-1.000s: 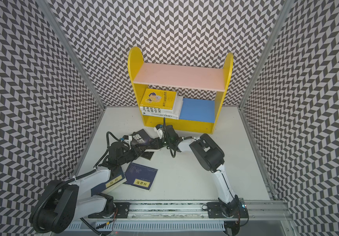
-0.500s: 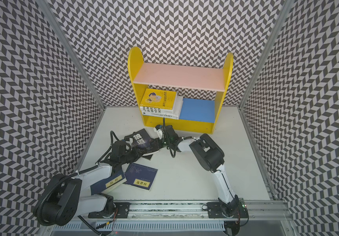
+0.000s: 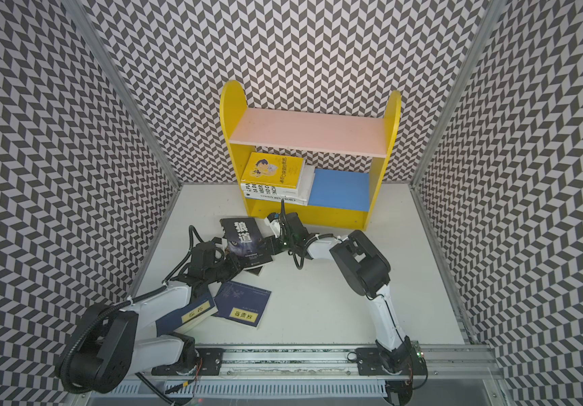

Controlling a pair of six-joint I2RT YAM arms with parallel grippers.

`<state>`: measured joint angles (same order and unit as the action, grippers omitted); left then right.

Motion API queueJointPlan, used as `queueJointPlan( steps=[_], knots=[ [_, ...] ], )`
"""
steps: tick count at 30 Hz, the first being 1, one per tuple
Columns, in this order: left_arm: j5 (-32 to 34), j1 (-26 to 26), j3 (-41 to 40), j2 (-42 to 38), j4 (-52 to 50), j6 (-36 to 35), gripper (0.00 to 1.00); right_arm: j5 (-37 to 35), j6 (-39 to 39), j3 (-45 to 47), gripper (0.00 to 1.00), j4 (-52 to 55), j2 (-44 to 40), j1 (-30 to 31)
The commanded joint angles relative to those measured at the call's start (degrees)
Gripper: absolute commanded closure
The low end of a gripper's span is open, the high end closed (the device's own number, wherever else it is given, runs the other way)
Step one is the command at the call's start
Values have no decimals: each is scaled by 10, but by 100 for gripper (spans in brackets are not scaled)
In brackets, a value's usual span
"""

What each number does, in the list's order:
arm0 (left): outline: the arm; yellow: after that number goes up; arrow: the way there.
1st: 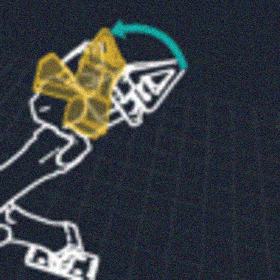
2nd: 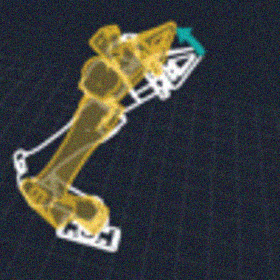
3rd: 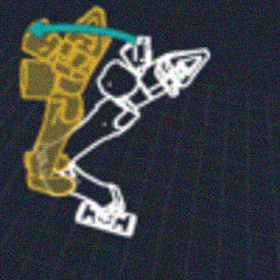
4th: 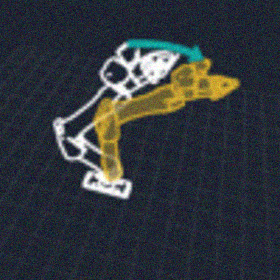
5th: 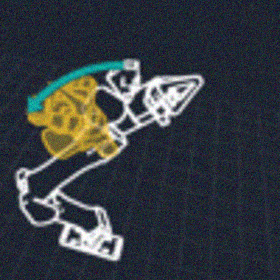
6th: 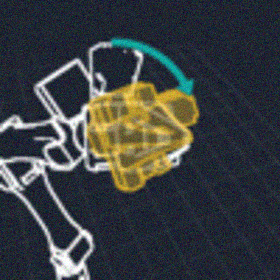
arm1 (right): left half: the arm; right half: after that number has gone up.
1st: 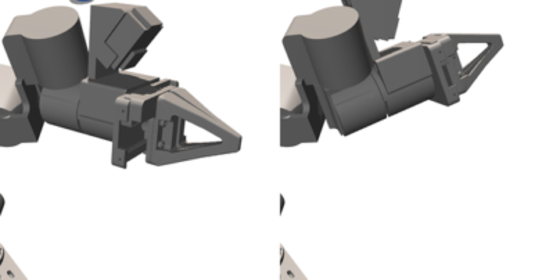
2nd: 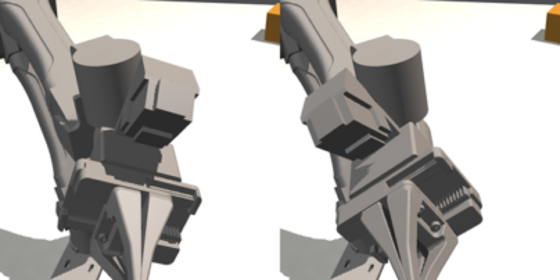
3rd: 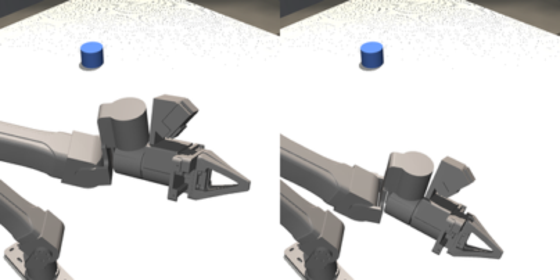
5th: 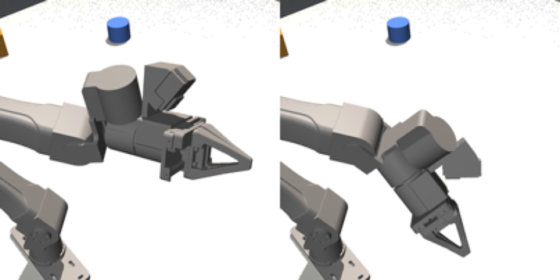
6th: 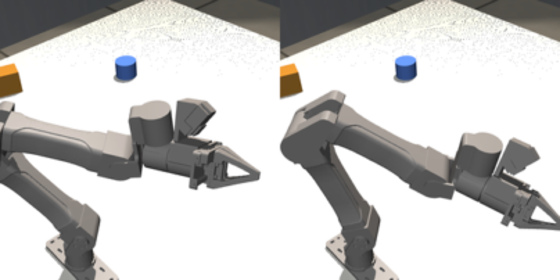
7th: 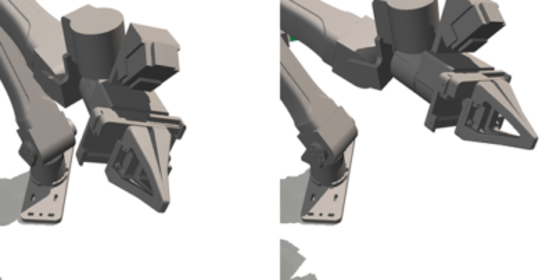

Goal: Stacking books/files
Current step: Pick up the book from the book, then pass the book.

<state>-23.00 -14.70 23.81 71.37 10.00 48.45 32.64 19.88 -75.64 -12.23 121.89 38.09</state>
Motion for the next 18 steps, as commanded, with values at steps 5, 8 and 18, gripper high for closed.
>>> queueJointPlan(
  steps=[5,8,18],
  knots=[
    [-6,-1,77,-131,-48,-81,100,72,-17,14,37,-54,-158,-24],
    [9,1,159,-183,-133,-162,100,94,-5,27,32,-85,-221,-35],
    [-57,0,260,-271,5,-188,100,107,111,130,0,-300,-375,-62]
  ],
)
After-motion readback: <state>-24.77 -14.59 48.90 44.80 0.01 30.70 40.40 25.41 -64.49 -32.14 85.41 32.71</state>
